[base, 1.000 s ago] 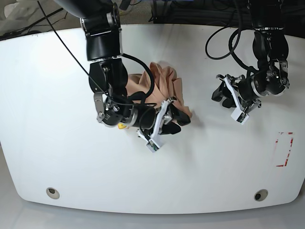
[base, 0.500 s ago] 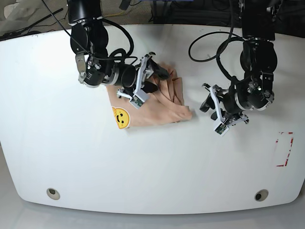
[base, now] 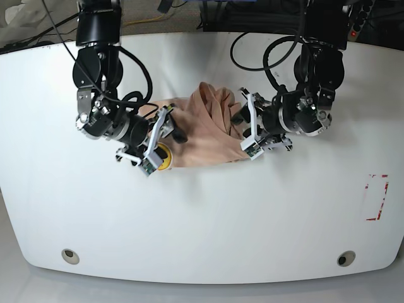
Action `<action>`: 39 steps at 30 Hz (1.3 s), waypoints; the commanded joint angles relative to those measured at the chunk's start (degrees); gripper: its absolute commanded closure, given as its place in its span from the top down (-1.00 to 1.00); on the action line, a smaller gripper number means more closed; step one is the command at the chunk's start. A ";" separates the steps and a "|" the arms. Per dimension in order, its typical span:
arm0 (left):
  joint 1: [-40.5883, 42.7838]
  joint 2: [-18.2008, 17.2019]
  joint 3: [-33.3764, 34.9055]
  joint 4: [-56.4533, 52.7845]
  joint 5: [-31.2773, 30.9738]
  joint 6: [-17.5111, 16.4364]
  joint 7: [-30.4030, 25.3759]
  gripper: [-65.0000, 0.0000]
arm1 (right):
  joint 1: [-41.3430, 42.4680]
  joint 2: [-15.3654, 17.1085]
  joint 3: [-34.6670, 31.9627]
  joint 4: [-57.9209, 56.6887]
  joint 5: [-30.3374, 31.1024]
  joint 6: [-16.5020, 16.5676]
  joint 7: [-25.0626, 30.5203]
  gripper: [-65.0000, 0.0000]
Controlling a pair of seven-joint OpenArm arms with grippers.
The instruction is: Fold the T-shirt properly
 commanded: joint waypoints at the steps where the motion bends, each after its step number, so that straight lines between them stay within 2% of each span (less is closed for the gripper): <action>1: -1.33 0.95 0.07 1.35 -0.47 0.00 -0.94 -0.23 | 4.77 2.33 1.97 -3.78 1.02 0.41 0.86 0.09; 7: -0.19 2.53 1.21 1.17 -0.47 0.00 -0.94 -0.23 | 11.36 3.04 2.67 -13.19 0.32 1.73 3.06 0.09; 11: -1.33 3.85 3.59 1.08 -0.30 0.00 -0.94 -0.23 | 13.73 3.83 0.92 -23.74 0.23 2.08 9.74 0.09; 15: -2.30 5.08 4.55 0.91 2.69 0.00 -0.94 -0.23 | 15.32 5.32 -3.39 -33.59 -2.93 2.08 19.24 0.09; 18: -2.30 5.08 5.87 0.91 4.19 0.00 -0.94 -0.23 | 16.46 5.67 -4.18 -39.65 -5.48 2.17 25.57 0.09; 22: -2.30 5.08 6.40 0.91 4.36 0.00 -0.94 -0.23 | 16.90 5.85 -4.01 -44.31 -7.06 2.17 29.61 0.09; 25: -2.30 5.08 6.49 0.82 4.36 0.00 -0.94 -0.23 | 16.90 6.38 -4.01 -44.22 -6.71 2.17 29.70 0.09; 27: -2.30 5.08 6.49 0.73 4.36 0.00 -0.94 -0.23 | 16.46 8.05 -4.01 -41.76 -5.92 2.17 28.20 0.09; 30: -2.38 4.99 6.49 0.29 4.36 0.00 -1.03 -0.23 | 14.44 8.93 -3.83 -37.19 -3.28 2.17 26.01 0.09; 33: -3.17 4.64 6.40 -0.50 4.36 0.00 -1.03 -0.23 | 12.59 10.68 -0.75 -31.56 -0.21 2.08 22.75 0.09; 39: -2.38 3.50 6.22 2.31 4.10 0.00 -0.85 -0.23 | 12.68 11.39 3.11 -27.87 0.32 2.08 19.41 0.09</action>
